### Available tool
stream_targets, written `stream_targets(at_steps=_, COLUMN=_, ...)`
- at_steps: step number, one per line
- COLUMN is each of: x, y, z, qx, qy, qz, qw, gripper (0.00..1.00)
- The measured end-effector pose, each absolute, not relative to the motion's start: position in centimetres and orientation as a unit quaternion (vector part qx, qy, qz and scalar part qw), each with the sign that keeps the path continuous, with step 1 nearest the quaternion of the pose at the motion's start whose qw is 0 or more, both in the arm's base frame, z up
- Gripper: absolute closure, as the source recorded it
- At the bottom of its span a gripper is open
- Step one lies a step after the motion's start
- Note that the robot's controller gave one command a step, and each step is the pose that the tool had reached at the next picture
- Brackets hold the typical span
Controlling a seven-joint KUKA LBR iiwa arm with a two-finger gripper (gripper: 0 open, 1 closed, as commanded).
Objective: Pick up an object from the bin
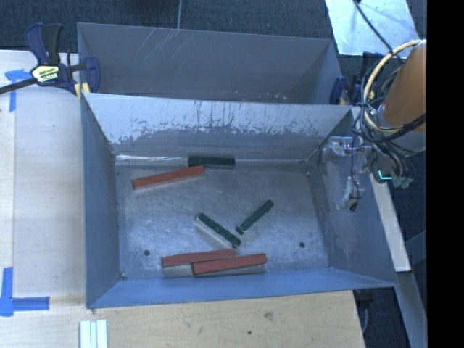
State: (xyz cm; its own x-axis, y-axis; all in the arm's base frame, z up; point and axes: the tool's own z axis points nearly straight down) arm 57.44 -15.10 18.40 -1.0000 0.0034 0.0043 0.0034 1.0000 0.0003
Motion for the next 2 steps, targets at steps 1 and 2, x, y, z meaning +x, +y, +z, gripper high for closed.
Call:
stream_targets(at_steps=1, x=59.6, y=-7.0, z=11.2, qx=0.164, qy=-0.986, qz=-0.002, qw=0.001, gripper=0.00)
stream_targets(at_steps=2, x=59.3, y=-3.6, z=6.8, qx=0.178, qy=-0.984, qz=-0.002, qw=0.001, gripper=0.00)
